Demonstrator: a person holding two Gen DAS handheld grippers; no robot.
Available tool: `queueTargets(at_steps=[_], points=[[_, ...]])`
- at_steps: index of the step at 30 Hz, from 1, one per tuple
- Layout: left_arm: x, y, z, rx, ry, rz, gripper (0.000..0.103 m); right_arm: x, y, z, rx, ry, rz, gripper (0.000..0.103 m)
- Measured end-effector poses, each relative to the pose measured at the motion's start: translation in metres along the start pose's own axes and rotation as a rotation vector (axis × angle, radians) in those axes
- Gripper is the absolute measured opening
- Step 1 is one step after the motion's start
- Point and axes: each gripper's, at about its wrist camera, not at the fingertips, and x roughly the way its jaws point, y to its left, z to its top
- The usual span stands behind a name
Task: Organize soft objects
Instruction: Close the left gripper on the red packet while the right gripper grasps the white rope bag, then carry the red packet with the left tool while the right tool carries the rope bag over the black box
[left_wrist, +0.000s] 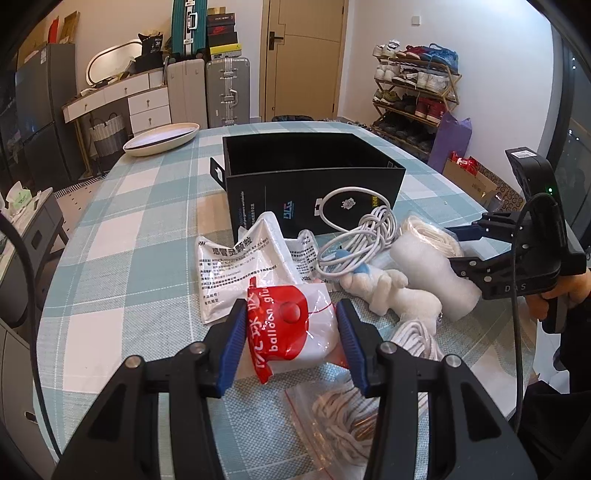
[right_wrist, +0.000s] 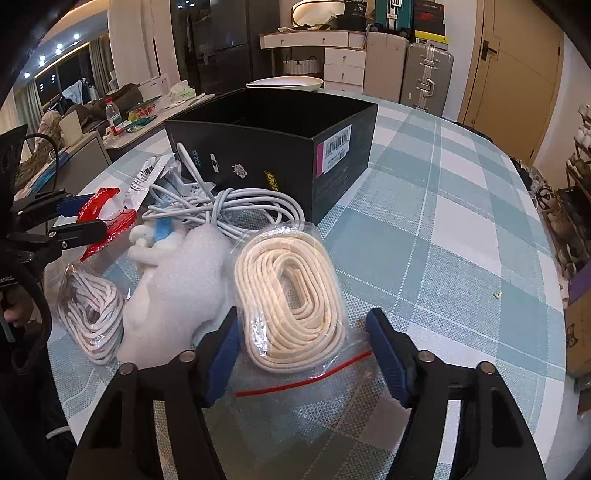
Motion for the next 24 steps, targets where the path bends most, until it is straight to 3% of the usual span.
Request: queueTargets(at_steps=[5,15,24], points=[[-0.007,0.0,0.002,-0.004,-0.023,-0.008,0.047,-0.013,0.004,-0.006,-0.004,-0.051,-0.01,0.045],[-0.025,-0.008,0.013,0.013,-0.09,-0.01,0.047,-0.067,0.009,-0.01,0.077,-0.229,-0.02,0.044],[-0.035,-0.003,0.036,0.012,-0.163,0.015,0.047,-0.087,0.014,0.008,0.145,-0.299,-0.02,0.044]])
